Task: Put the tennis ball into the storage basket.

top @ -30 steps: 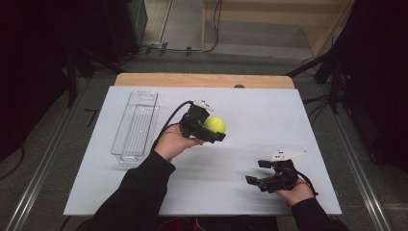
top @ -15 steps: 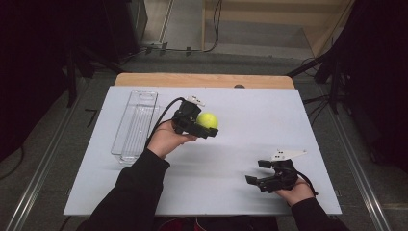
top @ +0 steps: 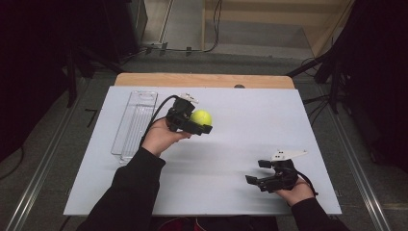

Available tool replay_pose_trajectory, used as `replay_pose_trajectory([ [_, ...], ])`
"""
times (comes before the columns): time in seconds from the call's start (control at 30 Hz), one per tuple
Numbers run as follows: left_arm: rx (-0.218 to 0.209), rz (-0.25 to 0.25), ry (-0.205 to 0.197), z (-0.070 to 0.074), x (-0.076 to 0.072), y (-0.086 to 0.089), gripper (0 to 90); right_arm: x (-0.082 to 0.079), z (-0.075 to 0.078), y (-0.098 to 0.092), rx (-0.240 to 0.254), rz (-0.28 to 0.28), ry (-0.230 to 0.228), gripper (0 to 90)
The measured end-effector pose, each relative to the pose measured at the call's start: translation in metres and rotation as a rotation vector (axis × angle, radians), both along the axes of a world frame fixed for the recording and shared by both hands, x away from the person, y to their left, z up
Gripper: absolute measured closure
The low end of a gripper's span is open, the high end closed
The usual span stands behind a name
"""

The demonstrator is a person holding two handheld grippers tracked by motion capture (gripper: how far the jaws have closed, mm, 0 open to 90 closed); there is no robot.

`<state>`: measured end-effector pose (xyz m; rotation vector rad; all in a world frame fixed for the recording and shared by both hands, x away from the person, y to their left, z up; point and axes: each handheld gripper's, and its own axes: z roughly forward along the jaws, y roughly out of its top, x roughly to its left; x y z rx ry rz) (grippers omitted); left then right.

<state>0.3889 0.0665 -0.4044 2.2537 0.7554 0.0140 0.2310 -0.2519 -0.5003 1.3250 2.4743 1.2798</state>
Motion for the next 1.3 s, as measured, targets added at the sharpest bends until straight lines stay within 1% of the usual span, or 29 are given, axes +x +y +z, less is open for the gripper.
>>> replay_pose_trajectory([
  [0.07, -0.006, 0.009, 0.0, 0.0, 0.001, 0.002, 25.6, 0.0, 0.0, 0.0, 0.0, 0.0, -0.001, 12.0],
  [0.17, 0.0, 0.016, 0.0, 0.002, 0.003, 0.007, 25.6, 0.0, 0.0, 0.0, 0.0, 0.0, -0.001, 12.0],
  [0.3, -0.006, 0.031, 0.003, 0.002, 0.005, 0.011, 25.6, 0.0, 0.0, 0.0, 0.0, 0.0, -0.003, 12.0],
  [0.57, 0.0, 0.052, 0.002, 0.003, 0.008, 0.02, 25.6, 0.0, 0.0, 0.0, -0.001, 0.0, -0.005, 12.0],
  [0.73, -0.006, 0.067, 0.001, 0.005, 0.011, 0.026, 25.6, 0.0, 0.001, 0.0, -0.001, -0.002, -0.005, 12.0],
  [1.13, 0.001, 0.099, 0.0, 0.006, 0.016, 0.039, 25.6, 0.0, 0.0, 0.0, -0.003, -0.001, -0.004, 12.0],
  [1.3, 0.003, 0.119, -0.004, 0.008, 0.018, 0.047, 25.6, -0.001, 0.001, 0.0, -0.002, -0.002, -0.005, 12.0],
])
